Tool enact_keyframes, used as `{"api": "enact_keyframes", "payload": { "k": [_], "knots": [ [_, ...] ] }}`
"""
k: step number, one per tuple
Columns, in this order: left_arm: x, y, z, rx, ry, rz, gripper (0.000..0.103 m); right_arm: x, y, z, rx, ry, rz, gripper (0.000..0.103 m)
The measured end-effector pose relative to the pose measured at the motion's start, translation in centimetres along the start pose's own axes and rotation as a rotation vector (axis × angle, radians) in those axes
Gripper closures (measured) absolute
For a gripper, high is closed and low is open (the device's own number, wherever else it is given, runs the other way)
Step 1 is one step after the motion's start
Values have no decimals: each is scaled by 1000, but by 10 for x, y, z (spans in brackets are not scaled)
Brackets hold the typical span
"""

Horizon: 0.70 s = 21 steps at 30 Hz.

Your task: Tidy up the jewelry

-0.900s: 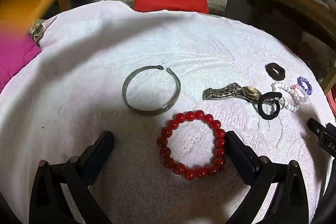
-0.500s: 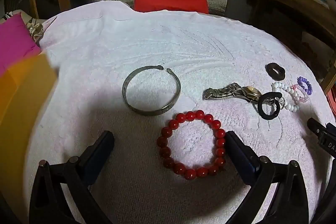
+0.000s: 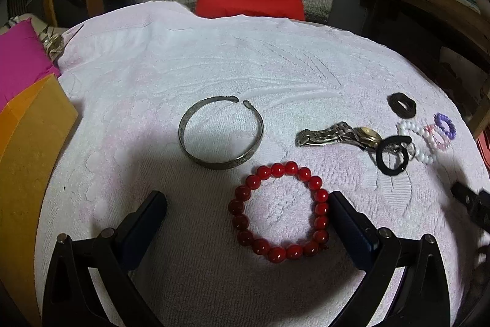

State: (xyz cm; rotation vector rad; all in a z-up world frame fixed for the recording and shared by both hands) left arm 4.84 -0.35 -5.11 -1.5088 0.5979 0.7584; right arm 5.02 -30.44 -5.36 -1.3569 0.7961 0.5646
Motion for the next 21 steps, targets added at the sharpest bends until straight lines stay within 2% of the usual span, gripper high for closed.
{"api": "enact_keyframes", "payload": {
  "k": [2, 4, 5, 7, 9, 15, 21],
  "knots": [
    [-5, 2, -2, 8, -19, 29, 0, -7, 7, 2, 5, 8, 21, 0],
    [-14, 4, -1, 21, 16, 85, 0, -14, 16, 4, -16, 16, 65, 0],
    [-24, 6, 1, 14, 15, 82, 0, -22, 20, 8, -39, 16, 101, 0],
    [-58, 5, 9, 39, -64, 1, 0, -42, 25, 18, -106, -7, 114, 0],
    [-98, 7, 10, 78, -95, -80, 0, -80, 27, 26, -160, -18, 28, 0],
    [-211, 4, 26, 61, -110, -199, 0, -198, 47, 49, -189, -97, -132, 0],
    [-280, 12, 28, 66, -108, -285, 0, -275, 56, 59, -199, -113, -204, 0]
  ]
}}
Point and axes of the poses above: each gripper's, at about its wrist camera, not at the fingertips, and x roughly the way its jaws point, z to its left, y to its underside, the point moved 7 cm from there along x, roughly the way its jaws point, and after that the axes turned 2 degrees about -y, right-handed, at the moved point
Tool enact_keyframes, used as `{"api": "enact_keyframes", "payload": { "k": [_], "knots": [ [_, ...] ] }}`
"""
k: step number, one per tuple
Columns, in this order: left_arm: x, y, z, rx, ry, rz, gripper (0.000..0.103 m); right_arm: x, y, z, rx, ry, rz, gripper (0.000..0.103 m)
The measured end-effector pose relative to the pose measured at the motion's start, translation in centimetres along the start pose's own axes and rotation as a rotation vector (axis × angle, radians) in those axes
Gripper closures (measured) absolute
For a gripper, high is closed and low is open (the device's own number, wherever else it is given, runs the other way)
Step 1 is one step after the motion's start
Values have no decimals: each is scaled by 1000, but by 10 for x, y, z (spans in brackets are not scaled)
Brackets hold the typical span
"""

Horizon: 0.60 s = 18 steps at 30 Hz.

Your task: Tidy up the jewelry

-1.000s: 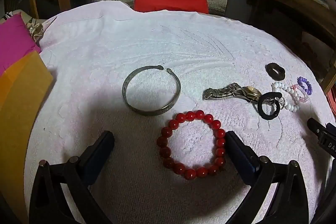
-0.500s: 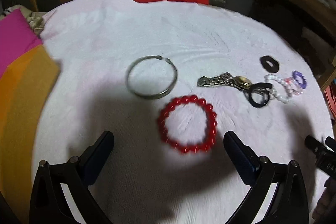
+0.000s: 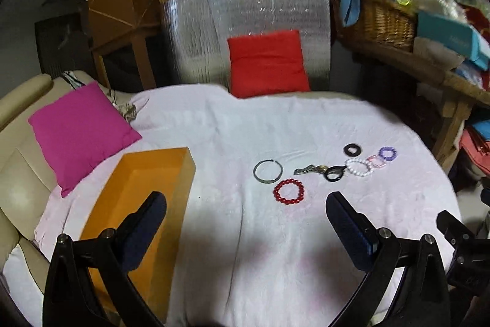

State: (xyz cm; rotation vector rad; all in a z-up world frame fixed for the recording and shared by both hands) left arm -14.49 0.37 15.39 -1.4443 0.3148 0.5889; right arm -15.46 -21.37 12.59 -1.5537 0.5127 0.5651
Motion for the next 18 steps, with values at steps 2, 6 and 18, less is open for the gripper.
{"api": "enact_keyframes", "payload": {
  "k": [2, 6, 18],
  "knots": [
    [-12, -1, 1, 0, 4, -10, 0, -10, 0, 3, 8, -3, -17, 0],
    [-22, -2, 3, -4, 14, -10, 0, -36, -5, 6, 31, 3, -46, 0],
    [-15, 5, 14, -19, 22, -13, 0, -24, -7, 4, 115, -11, -33, 0]
  ]
}}
Point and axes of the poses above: each gripper's, at about its wrist camera, not at the fingertips, and x roughly the way its jaws point, z to its left, y to its underside, the point moved 7 cm from there along x, roughly the way its jaws point, and after that the axes turned 2 degrees about -y, right-handed, at the moved point
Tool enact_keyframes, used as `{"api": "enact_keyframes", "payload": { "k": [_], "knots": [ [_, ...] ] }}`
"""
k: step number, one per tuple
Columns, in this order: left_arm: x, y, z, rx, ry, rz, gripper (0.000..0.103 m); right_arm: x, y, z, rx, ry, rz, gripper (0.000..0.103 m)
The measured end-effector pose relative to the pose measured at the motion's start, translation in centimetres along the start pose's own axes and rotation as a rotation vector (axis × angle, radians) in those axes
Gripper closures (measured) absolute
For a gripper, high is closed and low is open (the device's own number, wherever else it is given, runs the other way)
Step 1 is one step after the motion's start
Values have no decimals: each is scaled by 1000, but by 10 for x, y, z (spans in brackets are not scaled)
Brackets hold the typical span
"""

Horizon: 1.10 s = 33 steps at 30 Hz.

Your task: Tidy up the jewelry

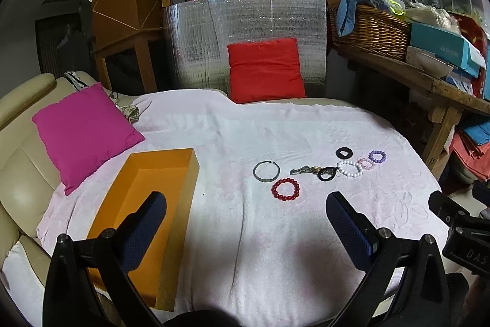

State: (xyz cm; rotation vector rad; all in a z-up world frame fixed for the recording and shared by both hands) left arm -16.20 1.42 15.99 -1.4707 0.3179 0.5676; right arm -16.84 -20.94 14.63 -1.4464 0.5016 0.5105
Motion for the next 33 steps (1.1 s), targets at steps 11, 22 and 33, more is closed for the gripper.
{"api": "enact_keyframes", "payload": {
  "k": [11, 22, 33],
  "knots": [
    [0, 2, 3, -12, 12, 2, 0, 10, -5, 5, 2, 8, -2, 0],
    [4, -5, 10, -7, -2, -12, 0, 16, -8, 18, -23, -3, 3, 0],
    [35, -2, 19, -19, -1, 23, 0, 43, -14, 19, -34, -36, 15, 0]
  ]
}}
Point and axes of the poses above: each gripper's, at about its wrist camera, not at the fingertips, and x roughly the way its jaws point, z to its left, y to its underside, the point moved 7 cm from there along x, roughly the way its jaws point, and after that the axes turned 2 degrees about -y, right-handed, at the moved point
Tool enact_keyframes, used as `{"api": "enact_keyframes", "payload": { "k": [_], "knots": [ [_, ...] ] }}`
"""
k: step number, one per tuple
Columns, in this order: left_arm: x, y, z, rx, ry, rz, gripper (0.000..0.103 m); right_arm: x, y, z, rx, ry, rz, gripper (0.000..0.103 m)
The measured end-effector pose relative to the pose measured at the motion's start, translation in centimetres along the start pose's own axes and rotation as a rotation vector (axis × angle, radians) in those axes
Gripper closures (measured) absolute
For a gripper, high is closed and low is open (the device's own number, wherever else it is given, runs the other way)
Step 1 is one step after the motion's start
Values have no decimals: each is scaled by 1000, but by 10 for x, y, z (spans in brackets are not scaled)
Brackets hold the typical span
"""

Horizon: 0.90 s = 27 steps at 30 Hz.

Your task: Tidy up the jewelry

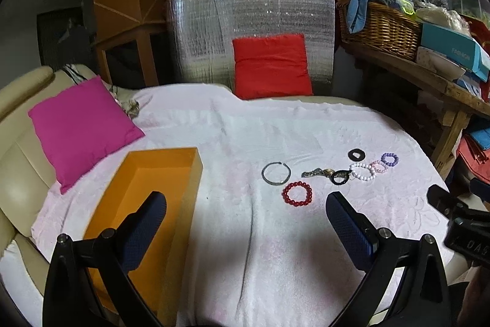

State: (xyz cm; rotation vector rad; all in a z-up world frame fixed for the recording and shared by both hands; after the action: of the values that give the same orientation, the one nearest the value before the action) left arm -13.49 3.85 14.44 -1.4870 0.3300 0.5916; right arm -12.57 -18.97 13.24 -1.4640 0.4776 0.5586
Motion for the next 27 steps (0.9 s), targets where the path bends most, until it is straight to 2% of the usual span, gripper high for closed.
{"api": "enact_keyframes", "payload": {
  "k": [6, 9, 18, 20, 23, 24, 27],
  "knots": [
    [52, 18, 12, 12, -28, 71, 0, 48, 11, -41, 80, -33, 67, 0],
    [79, 28, 12, -15, 5, 133, 0, 76, 12, -62, 131, -49, 95, 1],
    [143, 31, -23, -22, 55, 207, 0, 147, -9, -63, 185, -186, 114, 22],
    [158, 31, -37, -13, 85, 221, 3, 157, -9, -59, 188, -214, 118, 25],
    [184, 36, -56, 14, 110, 256, 20, 174, -4, -60, 223, -220, 156, 28],
    [194, 38, -61, 11, 120, 275, 26, 179, -2, -62, 236, -215, 174, 32],
    [218, 48, -72, -7, 140, 325, 26, 191, -1, -76, 277, -190, 203, 36]
  ]
}}
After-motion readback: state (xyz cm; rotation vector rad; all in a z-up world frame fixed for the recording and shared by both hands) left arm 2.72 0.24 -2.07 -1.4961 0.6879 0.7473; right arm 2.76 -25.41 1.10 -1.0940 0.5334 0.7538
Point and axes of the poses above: each gripper's, at about its wrist camera, not at the fingertips, and x roughly the way its jaws point, z to its left, y to its underside, the point moved 7 cm from there along x, roughly the way its jaws point, and after that the axes turned 2 degrees about -y, right-handed, at the moved point
